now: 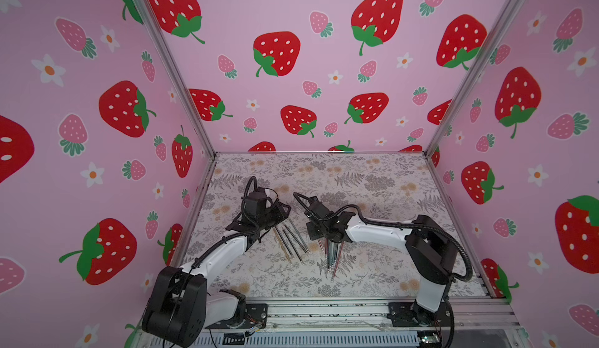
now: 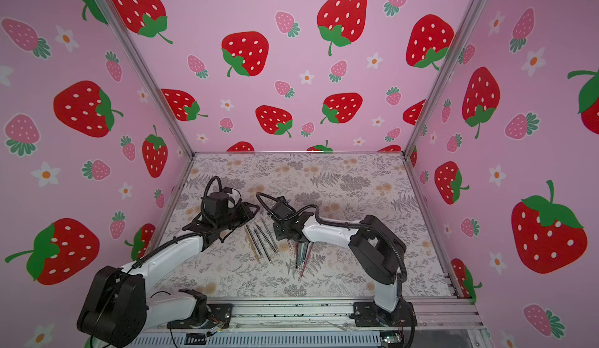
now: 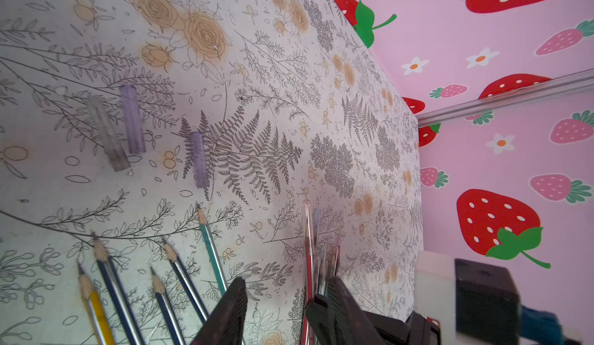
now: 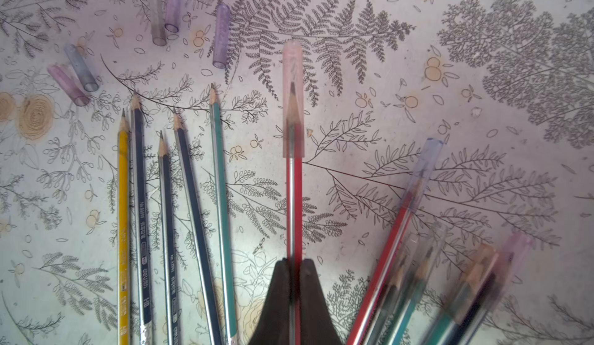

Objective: Remove the protective cover of the pencils
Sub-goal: Pick up the pencil from the center of the board, then remove the protective sleeve from the pencil.

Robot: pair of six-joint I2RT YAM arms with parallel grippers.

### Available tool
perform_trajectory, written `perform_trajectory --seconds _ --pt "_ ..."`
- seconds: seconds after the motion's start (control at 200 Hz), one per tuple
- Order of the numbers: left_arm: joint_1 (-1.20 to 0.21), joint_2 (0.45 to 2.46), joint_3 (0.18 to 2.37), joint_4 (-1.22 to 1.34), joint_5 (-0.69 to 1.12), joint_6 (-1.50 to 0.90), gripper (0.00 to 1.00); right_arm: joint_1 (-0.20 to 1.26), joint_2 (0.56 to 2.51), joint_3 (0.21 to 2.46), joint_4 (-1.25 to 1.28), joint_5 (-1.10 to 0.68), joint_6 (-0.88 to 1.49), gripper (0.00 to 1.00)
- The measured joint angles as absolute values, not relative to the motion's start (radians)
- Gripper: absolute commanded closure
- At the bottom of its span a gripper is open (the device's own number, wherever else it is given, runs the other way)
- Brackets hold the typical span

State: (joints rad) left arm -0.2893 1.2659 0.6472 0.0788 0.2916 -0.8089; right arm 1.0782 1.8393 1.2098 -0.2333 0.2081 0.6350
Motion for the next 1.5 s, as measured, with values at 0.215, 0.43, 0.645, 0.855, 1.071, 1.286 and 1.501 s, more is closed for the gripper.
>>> perform_trajectory --seconds 0.215,0.43,0.645,0.855,1.071,1.286,1.501 --pt "-0.315 1.319 0.664 0.105 0.306 -0.817 0.55 1.095 1.814 1.204 -0.200 0.208 0.621 1.00" --pt "-0.333 1.356 0.681 0.123 0.308 -0.823 0.55 1.110 1.805 1.199 -0.179 0.208 0.605 1.00" --pt "-0.342 1.383 0.690 0.135 0.308 -0.832 0.55 1.121 1.796 1.192 -0.171 0.207 0.597 1.00" --pt "-0.345 1.414 0.704 0.149 0.308 -0.838 0.60 1.142 1.795 1.192 -0.154 0.208 0.582 1.00" --pt "-0.348 1.446 0.719 0.161 0.311 -0.840 0.73 1.155 1.795 1.192 -0.150 0.208 0.573 1.00" --pt "-0.352 1.448 0.720 0.161 0.316 -0.845 0.88 1.162 1.795 1.192 -0.149 0.209 0.570 1.00" --pt "-0.354 1.448 0.721 0.161 0.315 -0.848 0.98 1.163 1.795 1.192 -0.149 0.211 0.568 0.77"
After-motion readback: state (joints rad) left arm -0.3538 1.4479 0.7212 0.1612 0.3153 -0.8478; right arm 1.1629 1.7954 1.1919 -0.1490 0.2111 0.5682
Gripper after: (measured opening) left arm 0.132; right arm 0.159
